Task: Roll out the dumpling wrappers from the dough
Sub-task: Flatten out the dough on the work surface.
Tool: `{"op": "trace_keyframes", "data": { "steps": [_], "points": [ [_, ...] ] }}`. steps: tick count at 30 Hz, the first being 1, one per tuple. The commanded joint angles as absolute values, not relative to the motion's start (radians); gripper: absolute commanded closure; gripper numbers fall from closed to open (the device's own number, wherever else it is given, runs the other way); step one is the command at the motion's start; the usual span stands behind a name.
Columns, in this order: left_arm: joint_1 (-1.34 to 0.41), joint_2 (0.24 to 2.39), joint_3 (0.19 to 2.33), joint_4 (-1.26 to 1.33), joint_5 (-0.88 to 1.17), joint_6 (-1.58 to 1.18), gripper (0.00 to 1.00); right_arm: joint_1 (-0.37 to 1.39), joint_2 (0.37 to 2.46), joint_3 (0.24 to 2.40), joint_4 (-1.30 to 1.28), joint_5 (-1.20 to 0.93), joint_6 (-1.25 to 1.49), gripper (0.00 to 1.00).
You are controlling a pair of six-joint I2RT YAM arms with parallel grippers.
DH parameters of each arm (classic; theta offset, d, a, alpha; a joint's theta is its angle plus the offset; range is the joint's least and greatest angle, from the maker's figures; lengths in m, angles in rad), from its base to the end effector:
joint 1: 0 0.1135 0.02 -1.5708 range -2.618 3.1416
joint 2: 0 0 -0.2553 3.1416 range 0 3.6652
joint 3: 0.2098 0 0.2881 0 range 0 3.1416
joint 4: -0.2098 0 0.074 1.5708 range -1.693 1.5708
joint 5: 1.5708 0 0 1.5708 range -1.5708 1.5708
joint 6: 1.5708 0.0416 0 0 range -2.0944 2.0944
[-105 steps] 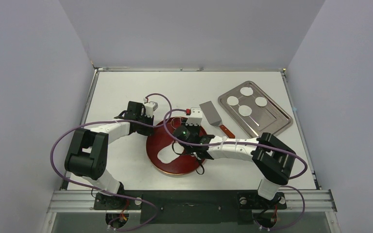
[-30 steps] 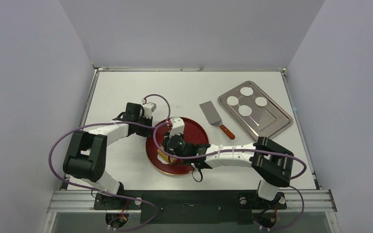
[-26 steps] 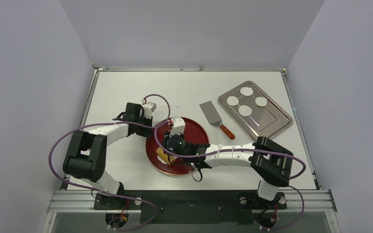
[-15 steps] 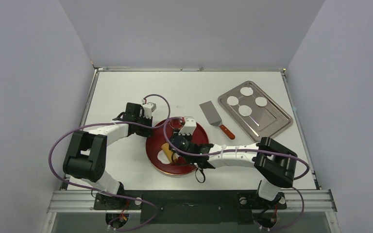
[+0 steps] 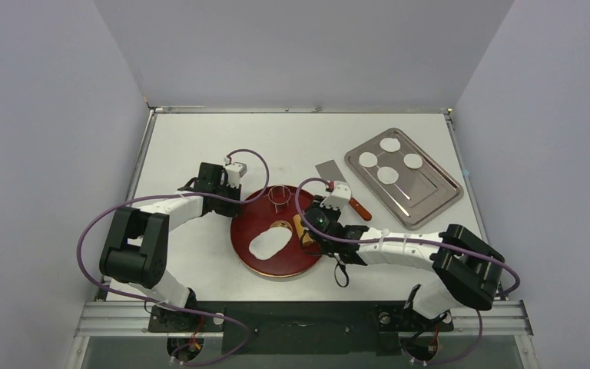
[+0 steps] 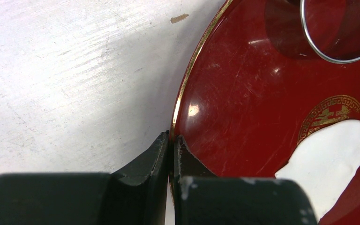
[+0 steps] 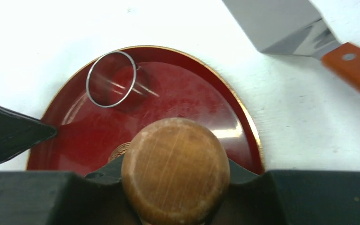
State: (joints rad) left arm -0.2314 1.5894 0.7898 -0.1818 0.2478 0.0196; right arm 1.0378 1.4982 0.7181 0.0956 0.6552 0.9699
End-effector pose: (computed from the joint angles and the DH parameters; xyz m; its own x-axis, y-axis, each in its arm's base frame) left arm 0.3167 -0.0851 0.1135 -0.8020 0.2085 -0.5598 0.3708 0.9084 -0.1930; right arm 0.1879 0.2687 0.1449 -0.5471 0.3598 -0.7558 0.0145 0.9068 0.4212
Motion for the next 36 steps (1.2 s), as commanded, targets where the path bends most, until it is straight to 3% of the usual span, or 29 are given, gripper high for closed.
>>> {"op": "trace_keyframes", "data": {
  "steps": [1, 5, 9, 17, 24, 30, 36],
  "points": [
    [-0.215, 1.577, 0.783, -0.167, 0.211, 0.037, 1.00, 1.051, 1.479, 0.689, -0.177, 0.669, 0.835, 1.00],
    [-0.215, 1.576, 0.782, -0.169, 0.215, 0.036, 1.00, 1.139, 1.363, 0.765, -0.087, 0.645, 0.593, 1.00],
    [-0.215, 1.574, 0.785, -0.170, 0.220, 0.036, 1.00, 1.178, 1.325, 0.818, 0.106, 0.492, 0.376, 1.00],
    [-0.215, 1.575, 0.785, -0.173, 0.243, 0.041, 1.00, 1.178, 1.523, 0.861, 0.381, 0.191, 0.133, 1.00],
    [-0.215, 1.575, 0.784, -0.171, 0.248, 0.046, 1.00, 1.138, 1.637, 0.828, 0.591, 0.014, 0.060, 1.00],
    [-0.214, 1.579, 0.786, -0.173, 0.248, 0.045, 1.00, 1.164, 1.671, 0.750, 0.478, -0.004, 0.084, 1.00],
    [-0.214, 1.587, 0.791, -0.176, 0.246, 0.043, 1.00, 1.210, 1.729, 0.664, 0.555, -0.082, 0.235, 1.00]
  ]
}}
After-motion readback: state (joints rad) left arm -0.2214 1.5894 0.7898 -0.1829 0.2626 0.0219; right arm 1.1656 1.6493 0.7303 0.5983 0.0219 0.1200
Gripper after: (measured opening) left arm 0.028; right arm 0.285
